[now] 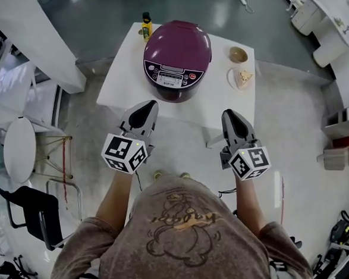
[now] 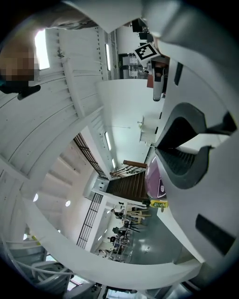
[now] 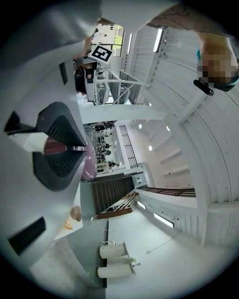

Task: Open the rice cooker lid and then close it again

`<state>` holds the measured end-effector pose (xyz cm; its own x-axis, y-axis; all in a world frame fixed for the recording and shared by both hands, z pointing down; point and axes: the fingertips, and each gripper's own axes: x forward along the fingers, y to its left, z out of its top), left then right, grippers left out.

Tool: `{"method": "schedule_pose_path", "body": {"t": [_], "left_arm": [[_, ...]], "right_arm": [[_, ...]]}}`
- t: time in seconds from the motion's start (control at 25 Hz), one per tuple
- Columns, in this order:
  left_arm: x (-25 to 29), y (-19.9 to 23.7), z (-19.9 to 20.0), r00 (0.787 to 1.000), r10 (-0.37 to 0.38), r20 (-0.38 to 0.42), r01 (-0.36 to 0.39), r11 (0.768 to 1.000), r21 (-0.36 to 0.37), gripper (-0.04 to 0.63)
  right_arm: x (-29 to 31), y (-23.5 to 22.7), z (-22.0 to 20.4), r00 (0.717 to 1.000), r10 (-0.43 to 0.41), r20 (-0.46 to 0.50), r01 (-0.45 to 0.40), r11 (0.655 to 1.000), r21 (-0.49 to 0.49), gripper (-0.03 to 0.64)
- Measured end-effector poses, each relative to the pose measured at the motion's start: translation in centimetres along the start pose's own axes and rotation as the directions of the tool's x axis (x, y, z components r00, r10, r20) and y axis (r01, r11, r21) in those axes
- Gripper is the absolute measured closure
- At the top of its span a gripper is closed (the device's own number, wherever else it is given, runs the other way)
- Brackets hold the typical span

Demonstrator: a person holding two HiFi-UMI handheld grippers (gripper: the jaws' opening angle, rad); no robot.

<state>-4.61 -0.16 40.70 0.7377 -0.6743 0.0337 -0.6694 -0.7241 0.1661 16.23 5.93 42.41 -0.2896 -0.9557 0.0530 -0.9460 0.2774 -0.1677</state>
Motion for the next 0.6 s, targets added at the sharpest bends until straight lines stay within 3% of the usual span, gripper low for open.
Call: {"method": "schedule_pose_path", "body": {"t": [0.44, 0.6], "left_arm": [[-1.1, -0.3, -3.7, 0.997, 0.073, -0.023, -0.073, 0.997, -0.016, 0.575], [-0.9, -0.6, -4.7, 0.996, 0.078, -0.042, -0.078, 0.997, 0.01, 0.575]], "right_arm": [[-0.8, -0.4, -5.1, 0.996, -0.028, -0.083, 0.026, 0.999, -0.024, 0.615], [-1.0, -0.3, -5.7, 0.996, -0.03, -0.087, 0.027, 0.999, -0.037, 0.615]]}}
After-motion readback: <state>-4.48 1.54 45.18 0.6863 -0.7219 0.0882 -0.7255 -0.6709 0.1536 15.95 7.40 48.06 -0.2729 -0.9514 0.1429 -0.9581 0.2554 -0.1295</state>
